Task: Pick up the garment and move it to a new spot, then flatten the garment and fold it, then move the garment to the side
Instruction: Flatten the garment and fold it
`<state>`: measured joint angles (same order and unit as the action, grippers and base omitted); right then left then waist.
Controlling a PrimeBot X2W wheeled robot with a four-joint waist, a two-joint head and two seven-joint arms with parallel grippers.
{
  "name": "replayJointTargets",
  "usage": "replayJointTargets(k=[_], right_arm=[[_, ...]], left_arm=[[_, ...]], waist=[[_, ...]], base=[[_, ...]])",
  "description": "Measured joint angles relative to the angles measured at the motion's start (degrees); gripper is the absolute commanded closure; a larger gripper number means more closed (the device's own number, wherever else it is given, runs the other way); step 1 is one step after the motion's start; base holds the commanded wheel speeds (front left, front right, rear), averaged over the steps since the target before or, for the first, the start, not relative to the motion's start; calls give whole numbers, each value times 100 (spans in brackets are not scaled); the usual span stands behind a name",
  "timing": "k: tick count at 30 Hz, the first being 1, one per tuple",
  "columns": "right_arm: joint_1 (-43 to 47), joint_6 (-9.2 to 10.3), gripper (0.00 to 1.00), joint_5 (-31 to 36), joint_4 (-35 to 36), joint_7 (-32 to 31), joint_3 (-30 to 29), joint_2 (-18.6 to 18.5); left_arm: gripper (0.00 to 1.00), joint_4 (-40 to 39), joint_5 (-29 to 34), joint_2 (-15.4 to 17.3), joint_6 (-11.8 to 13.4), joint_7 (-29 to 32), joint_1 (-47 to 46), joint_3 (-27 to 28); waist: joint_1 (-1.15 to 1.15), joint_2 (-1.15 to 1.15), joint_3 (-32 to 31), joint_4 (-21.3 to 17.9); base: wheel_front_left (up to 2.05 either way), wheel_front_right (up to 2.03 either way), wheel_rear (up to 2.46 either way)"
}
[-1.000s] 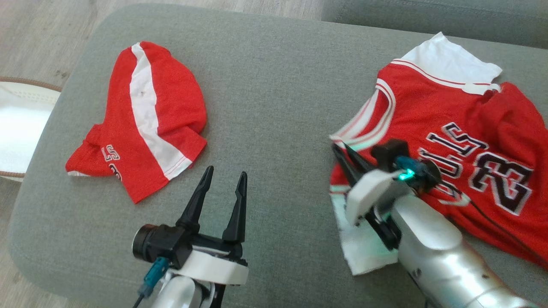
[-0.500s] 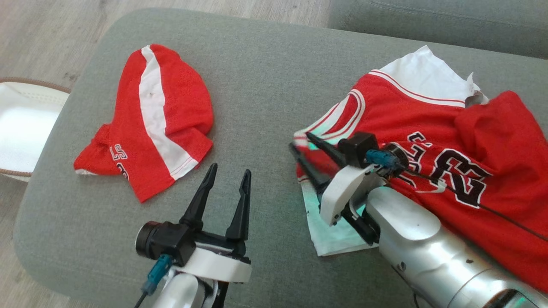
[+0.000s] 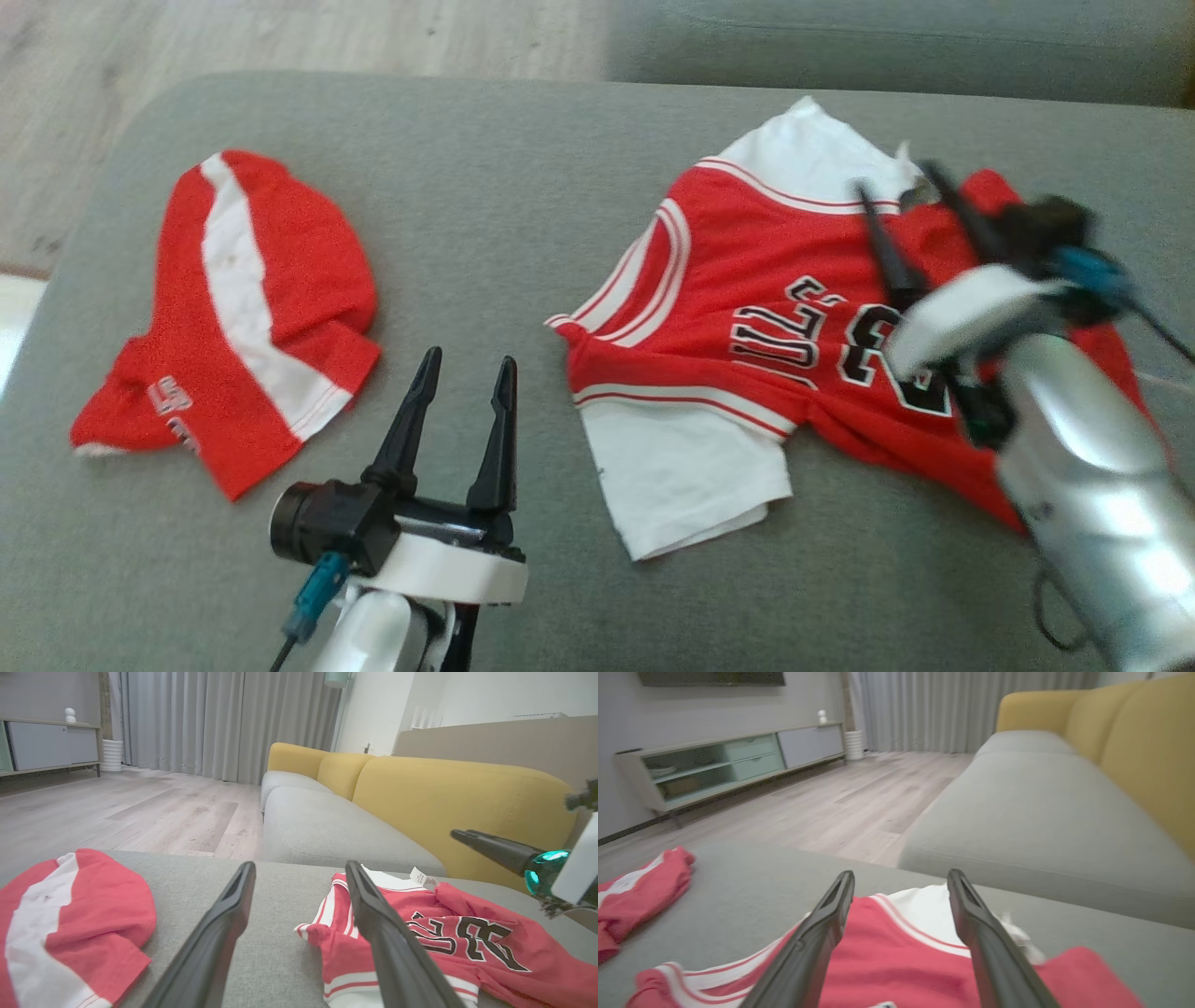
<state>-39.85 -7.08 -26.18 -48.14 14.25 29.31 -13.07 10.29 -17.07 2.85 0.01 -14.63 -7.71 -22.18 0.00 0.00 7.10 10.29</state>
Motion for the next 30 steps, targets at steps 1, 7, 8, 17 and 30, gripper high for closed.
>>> replayJointTargets(k=[1,7,8,17,30], right_arm=[[160,0,0,140,185,12,-309,-112],[1649,0,0,942,1202,12,-1878,-113],[1854,0,0,1082,1351,12,-2106,-46],[2836,0,0,1780,2269,12,-3048,739],[2818,0,0,2156,2547,-18,-3310,862]], left_arm=[[0,-20,0,1,0,0,1,4],[0,-110,2,2,-2,0,8,26],[0,-111,4,1,-3,0,11,26],[0,-98,109,2,-58,0,113,46],[0,-105,181,2,-159,0,70,33]], waist=[[0,0,-18,-69],[0,0,-88,-470],[0,0,-95,-533],[0,0,-100,-1072],[0,0,189,-1199]], base=[[0,0,0],[0,0,0],[0,0,0],[0,0,0],[0,0,0]])
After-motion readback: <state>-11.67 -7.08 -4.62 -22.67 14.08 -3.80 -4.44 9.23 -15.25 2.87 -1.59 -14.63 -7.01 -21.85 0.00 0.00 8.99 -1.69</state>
